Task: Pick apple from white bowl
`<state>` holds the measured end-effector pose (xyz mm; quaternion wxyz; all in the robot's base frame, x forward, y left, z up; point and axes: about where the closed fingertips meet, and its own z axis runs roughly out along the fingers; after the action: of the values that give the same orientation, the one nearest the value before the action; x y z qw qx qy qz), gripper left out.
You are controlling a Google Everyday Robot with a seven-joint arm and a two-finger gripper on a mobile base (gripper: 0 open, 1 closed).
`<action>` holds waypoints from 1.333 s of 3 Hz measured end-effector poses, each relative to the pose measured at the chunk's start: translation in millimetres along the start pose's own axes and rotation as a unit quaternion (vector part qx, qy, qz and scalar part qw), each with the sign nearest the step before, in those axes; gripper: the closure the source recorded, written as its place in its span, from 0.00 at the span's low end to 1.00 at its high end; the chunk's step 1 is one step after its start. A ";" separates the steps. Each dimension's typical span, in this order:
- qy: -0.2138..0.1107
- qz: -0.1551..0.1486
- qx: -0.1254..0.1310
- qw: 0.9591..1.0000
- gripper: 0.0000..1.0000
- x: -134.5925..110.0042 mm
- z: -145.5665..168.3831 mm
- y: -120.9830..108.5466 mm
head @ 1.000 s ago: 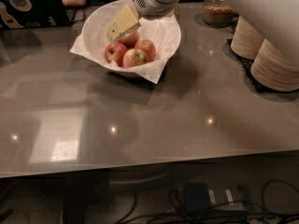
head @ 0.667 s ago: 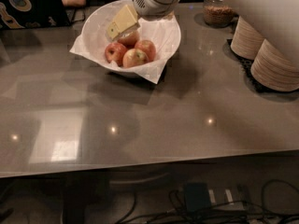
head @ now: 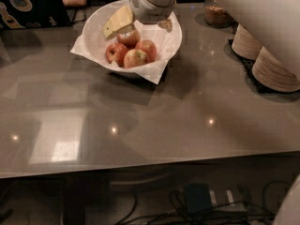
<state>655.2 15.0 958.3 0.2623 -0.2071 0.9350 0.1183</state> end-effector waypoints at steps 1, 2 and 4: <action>0.022 0.034 -0.003 0.999 0.19 4.2 13.2 4.3; 0.037 0.055 -0.011 0.998 0.33 8.9 25.9 9.3; 0.062 0.079 -0.023 0.995 0.28 19.0 48.8 15.9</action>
Offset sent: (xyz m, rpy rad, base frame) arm 0.0010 0.0204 -0.0389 0.0550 0.1650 -0.1053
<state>654.8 39.0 909.1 0.1885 -0.1458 0.9600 0.1472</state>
